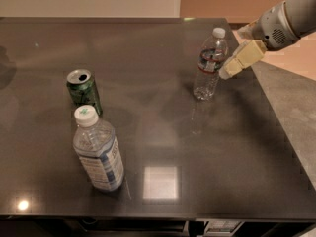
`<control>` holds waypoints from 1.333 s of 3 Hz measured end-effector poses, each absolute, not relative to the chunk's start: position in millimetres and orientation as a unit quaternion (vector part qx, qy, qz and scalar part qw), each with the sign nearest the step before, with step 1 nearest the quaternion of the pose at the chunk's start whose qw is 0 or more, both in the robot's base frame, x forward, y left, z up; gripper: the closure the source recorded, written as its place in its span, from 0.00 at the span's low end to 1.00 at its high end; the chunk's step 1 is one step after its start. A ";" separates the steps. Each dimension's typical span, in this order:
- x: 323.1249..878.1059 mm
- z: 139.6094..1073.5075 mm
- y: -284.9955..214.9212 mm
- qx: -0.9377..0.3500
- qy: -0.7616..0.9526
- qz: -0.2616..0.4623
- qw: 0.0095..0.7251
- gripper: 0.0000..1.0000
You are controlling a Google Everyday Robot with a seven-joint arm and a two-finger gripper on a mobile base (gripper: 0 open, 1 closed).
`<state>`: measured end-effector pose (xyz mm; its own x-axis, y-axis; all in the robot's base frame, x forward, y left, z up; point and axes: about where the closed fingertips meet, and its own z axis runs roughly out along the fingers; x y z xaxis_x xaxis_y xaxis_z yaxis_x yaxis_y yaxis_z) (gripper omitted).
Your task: Knock water bottle over
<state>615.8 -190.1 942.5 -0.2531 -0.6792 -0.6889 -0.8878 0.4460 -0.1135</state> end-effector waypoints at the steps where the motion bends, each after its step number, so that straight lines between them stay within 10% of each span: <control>1: 621.6 939.3 -175.7 -0.500 0.766 0.185 0.359 0.00; 4: 624.4 928.8 -153.8 -0.495 0.753 0.212 0.377 0.60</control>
Offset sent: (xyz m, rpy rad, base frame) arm 0.0053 0.0369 -0.0130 0.1341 -0.0061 0.0559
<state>624.4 -153.8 928.8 -0.2256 -0.5864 -0.7779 -0.9064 0.4191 -0.0531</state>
